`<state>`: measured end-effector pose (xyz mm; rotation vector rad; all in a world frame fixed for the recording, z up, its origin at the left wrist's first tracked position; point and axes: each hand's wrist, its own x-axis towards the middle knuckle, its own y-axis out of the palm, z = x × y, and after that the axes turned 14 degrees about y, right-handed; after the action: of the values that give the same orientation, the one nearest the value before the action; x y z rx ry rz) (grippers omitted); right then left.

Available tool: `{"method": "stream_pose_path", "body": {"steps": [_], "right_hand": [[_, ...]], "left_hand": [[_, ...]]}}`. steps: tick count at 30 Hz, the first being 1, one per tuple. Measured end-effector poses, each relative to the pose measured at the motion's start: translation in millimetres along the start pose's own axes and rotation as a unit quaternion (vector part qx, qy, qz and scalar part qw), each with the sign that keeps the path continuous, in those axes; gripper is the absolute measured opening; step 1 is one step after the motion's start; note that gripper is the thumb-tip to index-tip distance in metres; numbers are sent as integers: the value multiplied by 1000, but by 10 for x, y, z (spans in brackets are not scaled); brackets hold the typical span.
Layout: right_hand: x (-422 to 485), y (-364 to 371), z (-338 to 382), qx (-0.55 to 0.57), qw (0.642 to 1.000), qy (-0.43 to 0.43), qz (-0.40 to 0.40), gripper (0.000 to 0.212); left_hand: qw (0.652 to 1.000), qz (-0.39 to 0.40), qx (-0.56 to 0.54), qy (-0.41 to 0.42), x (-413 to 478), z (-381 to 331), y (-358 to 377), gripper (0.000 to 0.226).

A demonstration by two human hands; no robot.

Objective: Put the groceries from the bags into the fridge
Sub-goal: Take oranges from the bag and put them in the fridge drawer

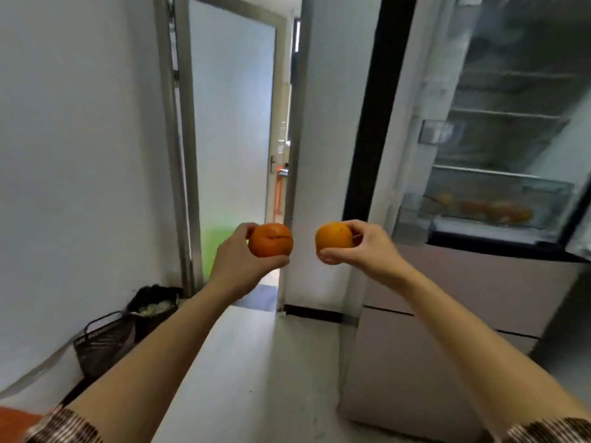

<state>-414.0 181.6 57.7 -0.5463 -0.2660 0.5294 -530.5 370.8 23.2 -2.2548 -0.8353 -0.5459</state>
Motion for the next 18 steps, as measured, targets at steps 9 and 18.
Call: {"method": "stream_pose_path", "body": {"steps": [9,18], "right_hand": [[240,-2029,-419,-62,980,9,-190,51],[1024,-3584,-912,-270,908,6,-319,70]], "left_hand": [[967,36,-39,248,1061,-1204,1650,75],[926,21,-29,375,2060,-1985,2988,74]]}}
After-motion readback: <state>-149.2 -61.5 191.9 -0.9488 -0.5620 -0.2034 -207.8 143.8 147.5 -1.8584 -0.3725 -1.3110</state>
